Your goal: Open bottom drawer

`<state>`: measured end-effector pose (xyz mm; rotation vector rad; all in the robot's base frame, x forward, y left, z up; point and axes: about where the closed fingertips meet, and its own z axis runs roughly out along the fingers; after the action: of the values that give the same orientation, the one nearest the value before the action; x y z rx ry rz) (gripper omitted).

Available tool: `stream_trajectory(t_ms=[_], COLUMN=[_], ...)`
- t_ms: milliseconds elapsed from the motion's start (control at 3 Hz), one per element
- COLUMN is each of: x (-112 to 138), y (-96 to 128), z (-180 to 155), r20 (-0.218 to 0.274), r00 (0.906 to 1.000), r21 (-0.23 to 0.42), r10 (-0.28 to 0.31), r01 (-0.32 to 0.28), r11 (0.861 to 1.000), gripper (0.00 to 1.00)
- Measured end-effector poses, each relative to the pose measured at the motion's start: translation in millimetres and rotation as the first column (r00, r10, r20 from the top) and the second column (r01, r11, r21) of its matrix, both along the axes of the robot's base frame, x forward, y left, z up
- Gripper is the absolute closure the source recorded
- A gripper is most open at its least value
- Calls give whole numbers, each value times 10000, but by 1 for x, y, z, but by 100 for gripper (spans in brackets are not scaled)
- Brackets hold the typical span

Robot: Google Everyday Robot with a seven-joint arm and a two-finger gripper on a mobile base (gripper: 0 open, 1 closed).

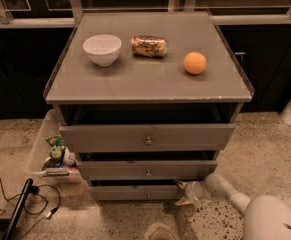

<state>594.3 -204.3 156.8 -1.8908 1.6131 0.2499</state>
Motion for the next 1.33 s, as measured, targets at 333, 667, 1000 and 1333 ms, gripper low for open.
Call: stream_trajectory(t_ms=[333,667,1000,1333], x=[0,0,0,0], y=[0,0,0,0], z=[0,0,0,0], r20=[0,-1,-1,-1], r00=[10000,10000,10000,10000], r21=[0,1,1,1], r10=[0,1,1,1], r01=[0,-1,-1,-1], r11=[10000,10000,10000,10000], gripper=[65,88,100,81])
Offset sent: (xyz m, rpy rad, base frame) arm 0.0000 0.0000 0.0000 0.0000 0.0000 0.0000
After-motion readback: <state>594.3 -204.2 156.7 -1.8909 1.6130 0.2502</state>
